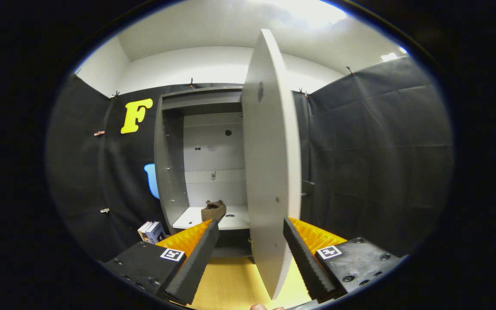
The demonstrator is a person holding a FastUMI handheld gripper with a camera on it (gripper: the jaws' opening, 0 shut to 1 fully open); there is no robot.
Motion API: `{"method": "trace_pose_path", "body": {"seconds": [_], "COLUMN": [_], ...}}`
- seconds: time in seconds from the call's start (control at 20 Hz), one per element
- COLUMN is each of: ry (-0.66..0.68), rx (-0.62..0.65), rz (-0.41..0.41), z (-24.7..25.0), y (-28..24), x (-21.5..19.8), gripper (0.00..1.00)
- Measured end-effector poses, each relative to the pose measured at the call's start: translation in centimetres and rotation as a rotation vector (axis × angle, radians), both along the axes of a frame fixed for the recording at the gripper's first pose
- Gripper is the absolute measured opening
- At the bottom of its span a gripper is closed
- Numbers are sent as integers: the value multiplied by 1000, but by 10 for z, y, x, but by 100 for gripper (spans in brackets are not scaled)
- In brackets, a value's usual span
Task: Open the shoe cabinet door, grab the shoes and put them into the shoe cabinet, then close the shoe cabinet door.
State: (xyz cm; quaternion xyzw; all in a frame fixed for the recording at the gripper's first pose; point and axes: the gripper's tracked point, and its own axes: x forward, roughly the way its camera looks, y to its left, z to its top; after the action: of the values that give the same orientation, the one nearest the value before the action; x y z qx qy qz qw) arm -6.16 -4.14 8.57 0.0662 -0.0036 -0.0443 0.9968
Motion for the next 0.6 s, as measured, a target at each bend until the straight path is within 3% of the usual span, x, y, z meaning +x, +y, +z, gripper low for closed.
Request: {"method": "trace_pose_path", "body": {"seconds": [0.2, 0.4, 0.6], "ry": [12, 44, 93], "rx": [-21, -25, 6], "rz": [-98, -188, -174], "z": [-4, -19, -34], "y": [-52, -111, -137], "x": [-19, -6, 27], "gripper": [97, 98, 98]}}
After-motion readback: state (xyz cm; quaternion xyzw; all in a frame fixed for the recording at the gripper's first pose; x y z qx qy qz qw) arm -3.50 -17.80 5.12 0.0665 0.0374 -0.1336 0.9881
